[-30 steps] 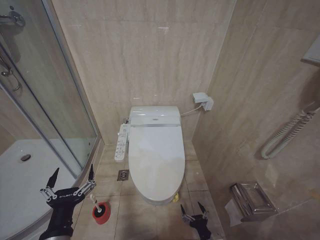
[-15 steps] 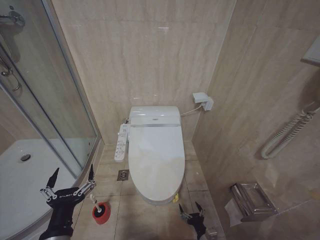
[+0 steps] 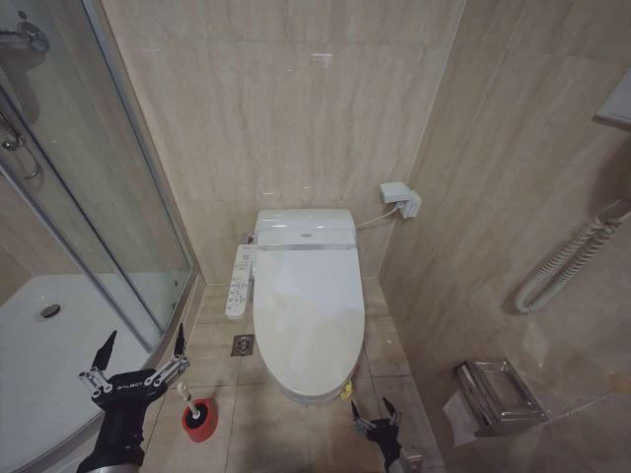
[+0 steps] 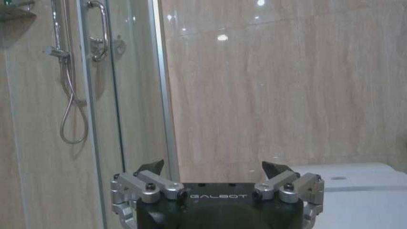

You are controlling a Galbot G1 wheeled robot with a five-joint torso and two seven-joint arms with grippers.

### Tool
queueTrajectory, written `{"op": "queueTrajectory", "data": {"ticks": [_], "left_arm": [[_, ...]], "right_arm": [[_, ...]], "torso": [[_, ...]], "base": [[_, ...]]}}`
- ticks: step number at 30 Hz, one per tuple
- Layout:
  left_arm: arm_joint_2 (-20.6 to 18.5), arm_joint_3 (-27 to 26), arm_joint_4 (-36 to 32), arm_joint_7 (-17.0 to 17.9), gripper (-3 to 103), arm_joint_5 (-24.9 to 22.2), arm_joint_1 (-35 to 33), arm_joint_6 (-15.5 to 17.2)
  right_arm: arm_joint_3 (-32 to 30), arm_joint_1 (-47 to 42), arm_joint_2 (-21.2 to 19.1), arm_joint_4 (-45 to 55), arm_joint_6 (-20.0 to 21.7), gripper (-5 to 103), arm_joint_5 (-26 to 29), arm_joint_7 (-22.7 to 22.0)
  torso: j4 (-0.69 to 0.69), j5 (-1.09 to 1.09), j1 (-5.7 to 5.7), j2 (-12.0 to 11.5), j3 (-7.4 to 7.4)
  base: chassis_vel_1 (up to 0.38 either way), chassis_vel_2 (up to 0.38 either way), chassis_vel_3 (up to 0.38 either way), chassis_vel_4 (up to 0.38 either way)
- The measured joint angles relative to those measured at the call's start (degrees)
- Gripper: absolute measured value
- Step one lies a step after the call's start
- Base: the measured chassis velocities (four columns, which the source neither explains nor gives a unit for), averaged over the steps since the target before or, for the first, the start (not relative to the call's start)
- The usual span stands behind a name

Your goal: Open the toilet lid, clean the toilet bowl with a toilet brush, close the toilet lid, and flush.

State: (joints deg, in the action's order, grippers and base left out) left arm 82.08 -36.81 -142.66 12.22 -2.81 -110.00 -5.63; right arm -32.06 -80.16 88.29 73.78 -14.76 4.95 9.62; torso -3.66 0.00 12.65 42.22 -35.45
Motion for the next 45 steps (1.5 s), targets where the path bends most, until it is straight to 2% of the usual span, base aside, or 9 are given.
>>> {"op": "queueTrajectory", "data": {"ticks": [7,21,29,32,45], "left_arm": [[0.0,0.0,0.0,0.0,100,0.0,0.0,0.0],[0.0,0.0,0.0,0.0,100,0.0,0.0,0.0],[0.0,0.0,0.0,0.0,100,0.0,0.0,0.0],[0.0,0.0,0.0,0.0,100,0.0,0.0,0.0],[0.0,0.0,0.0,0.0,100,0.0,0.0,0.0]], "right_arm": [[0.0,1.5,0.7,-1.0,-0.9,100,0.2,-1.5],[0.2,4.9,1.5,-5.2,-1.9,100,-0.3,-1.5],[-0.2,3.1,0.2,-2.1,-1.1,101,0.4,-0.6],[-0.4,2.8,0.2,-1.8,-1.1,99,0.6,-0.6],[-0.1,1.5,0.3,-1.6,-1.7,100,1.0,0.1]], "torso": [[0.00,0.00,0.00,0.0,0.00],[0.00,0.00,-0.01,0.0,0.00],[0.00,0.00,-0.01,0.0,0.00],[0.00,0.00,-0.01,0.0,0.00],[0.00,0.00,0.00,0.0,0.00]], "base": [[0.000,0.000,0.000,0.000],[0.000,0.000,0.000,0.000],[0.000,0.000,0.000,0.000],[0.000,0.000,0.000,0.000],[0.000,0.000,0.000,0.000]]}}
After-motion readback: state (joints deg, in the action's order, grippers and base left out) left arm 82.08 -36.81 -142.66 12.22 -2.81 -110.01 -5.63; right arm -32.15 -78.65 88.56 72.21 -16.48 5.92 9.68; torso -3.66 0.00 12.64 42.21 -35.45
